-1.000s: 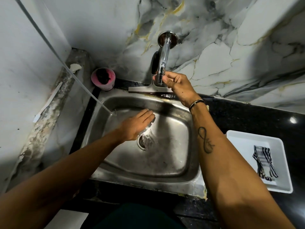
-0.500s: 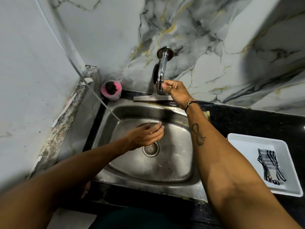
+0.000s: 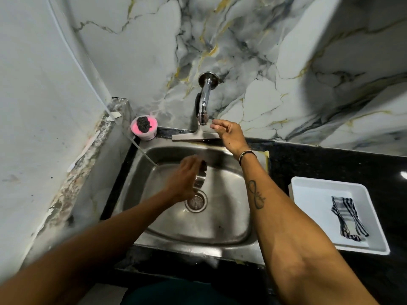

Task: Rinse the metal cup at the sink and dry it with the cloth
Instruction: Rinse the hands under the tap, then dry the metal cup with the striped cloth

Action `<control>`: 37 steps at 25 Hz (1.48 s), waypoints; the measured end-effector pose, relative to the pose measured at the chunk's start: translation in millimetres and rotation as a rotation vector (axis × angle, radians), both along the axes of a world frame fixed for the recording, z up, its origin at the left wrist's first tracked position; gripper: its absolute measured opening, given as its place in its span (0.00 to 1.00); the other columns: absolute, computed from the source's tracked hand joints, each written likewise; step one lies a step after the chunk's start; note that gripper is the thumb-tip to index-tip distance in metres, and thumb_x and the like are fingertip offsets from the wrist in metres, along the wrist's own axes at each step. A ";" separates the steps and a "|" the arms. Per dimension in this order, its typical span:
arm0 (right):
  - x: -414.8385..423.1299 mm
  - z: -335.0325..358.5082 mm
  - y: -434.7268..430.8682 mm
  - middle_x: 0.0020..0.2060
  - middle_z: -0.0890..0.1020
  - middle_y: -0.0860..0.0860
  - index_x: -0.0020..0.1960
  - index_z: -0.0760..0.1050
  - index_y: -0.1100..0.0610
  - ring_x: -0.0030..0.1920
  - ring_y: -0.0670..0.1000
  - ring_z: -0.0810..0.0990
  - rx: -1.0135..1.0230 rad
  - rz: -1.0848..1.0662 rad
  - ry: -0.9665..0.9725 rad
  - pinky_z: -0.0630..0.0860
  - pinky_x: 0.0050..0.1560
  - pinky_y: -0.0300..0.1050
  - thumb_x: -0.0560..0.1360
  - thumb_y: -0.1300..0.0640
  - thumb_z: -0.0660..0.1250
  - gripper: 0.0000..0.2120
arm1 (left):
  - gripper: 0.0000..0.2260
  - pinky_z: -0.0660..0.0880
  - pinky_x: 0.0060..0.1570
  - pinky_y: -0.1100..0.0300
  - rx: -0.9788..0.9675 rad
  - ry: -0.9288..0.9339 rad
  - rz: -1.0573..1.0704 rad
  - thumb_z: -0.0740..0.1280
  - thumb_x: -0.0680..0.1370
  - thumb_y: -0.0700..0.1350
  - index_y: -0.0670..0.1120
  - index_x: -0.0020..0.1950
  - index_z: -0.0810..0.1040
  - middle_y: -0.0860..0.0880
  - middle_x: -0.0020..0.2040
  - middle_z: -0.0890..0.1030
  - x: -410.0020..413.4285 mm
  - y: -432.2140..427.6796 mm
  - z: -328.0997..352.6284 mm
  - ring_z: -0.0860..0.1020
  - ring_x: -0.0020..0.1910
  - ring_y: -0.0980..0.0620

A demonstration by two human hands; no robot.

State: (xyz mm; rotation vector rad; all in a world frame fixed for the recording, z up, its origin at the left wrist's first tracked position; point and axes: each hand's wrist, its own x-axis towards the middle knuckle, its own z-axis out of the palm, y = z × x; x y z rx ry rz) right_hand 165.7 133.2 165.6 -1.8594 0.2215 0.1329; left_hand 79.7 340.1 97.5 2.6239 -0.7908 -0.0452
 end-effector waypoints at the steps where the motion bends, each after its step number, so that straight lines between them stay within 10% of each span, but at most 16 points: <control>1: -12.5 -1.8 -9.3 0.66 0.85 0.62 0.71 0.79 0.67 0.70 0.59 0.82 0.005 -0.035 -0.023 0.74 0.78 0.54 0.84 0.63 0.68 0.17 | 0.49 0.77 0.73 0.43 -0.135 0.211 0.119 0.87 0.64 0.41 0.38 0.81 0.69 0.38 0.79 0.73 -2.7 -2.9 -0.2 0.74 0.77 0.37; 10: -209.7 -91.7 -231.9 0.78 0.73 0.64 0.84 0.62 0.60 0.78 0.66 0.71 -0.684 -0.259 0.218 0.68 0.79 0.59 0.83 0.60 0.68 0.32 | 0.57 0.74 0.67 0.65 -0.692 0.658 0.448 0.91 0.53 0.53 0.46 0.78 0.70 0.46 0.73 0.76 -65.9 -116.1 -44.6 0.76 0.70 0.47; 14: -259.9 -117.8 -332.6 0.85 0.59 0.62 0.87 0.54 0.58 0.86 0.64 0.56 -0.956 -0.077 0.412 0.52 0.86 0.57 0.84 0.58 0.63 0.34 | 0.51 0.74 0.74 0.48 -0.660 0.670 0.410 0.91 0.60 0.43 0.47 0.77 0.69 0.46 0.73 0.76 -77.6 -175.8 -58.6 0.75 0.70 0.46; 22: -273.3 -151.3 -391.8 0.86 0.58 0.59 0.86 0.58 0.45 0.72 0.69 0.72 -1.031 -0.020 0.521 0.72 0.73 0.64 0.85 0.58 0.59 0.31 | 0.51 0.72 0.69 0.56 -0.560 0.648 0.424 0.91 0.60 0.46 0.51 0.78 0.68 0.52 0.73 0.75 -80.3 -211.7 -72.7 0.73 0.70 0.52; 28: -236.2 -107.0 -315.7 0.65 0.86 0.61 0.73 0.80 0.59 0.64 0.64 0.85 -0.630 -0.376 0.036 0.76 0.68 0.47 0.80 0.70 0.64 0.23 | 0.55 0.73 0.74 0.53 -0.603 0.667 0.388 0.91 0.61 0.43 0.49 0.82 0.65 0.48 0.78 0.72 -85.2 -175.5 -63.2 0.73 0.73 0.51; 32: -180.3 -51.2 -161.1 0.63 0.88 0.49 0.65 0.86 0.52 0.63 0.49 0.87 -0.497 0.279 -0.384 0.79 0.68 0.42 0.77 0.64 0.65 0.21 | 0.52 0.77 0.65 0.70 -0.689 0.649 0.340 0.89 0.62 0.34 0.43 0.81 0.66 0.46 0.74 0.77 -80.3 -137.5 -46.0 0.79 0.66 0.67; 34: -169.0 -37.9 -94.2 0.66 0.86 0.51 0.68 0.84 0.49 0.63 0.58 0.85 -0.719 0.672 -0.334 0.79 0.66 0.51 0.78 0.61 0.68 0.21 | 0.50 0.82 0.61 0.64 -0.757 0.642 0.297 0.86 0.63 0.28 0.41 0.80 0.67 0.46 0.72 0.80 -74.7 -112.6 -28.5 0.83 0.67 0.59; 37: -149.5 -14.9 -42.6 0.69 0.81 0.51 0.72 0.78 0.41 0.63 0.58 0.77 -0.966 0.651 -0.154 0.74 0.58 0.49 0.82 0.49 0.65 0.20 | 0.48 0.81 0.63 0.65 -0.818 0.579 0.240 0.86 0.61 0.25 0.42 0.76 0.70 0.58 0.68 0.84 -64.7 -71.2 -4.5 0.83 0.67 0.60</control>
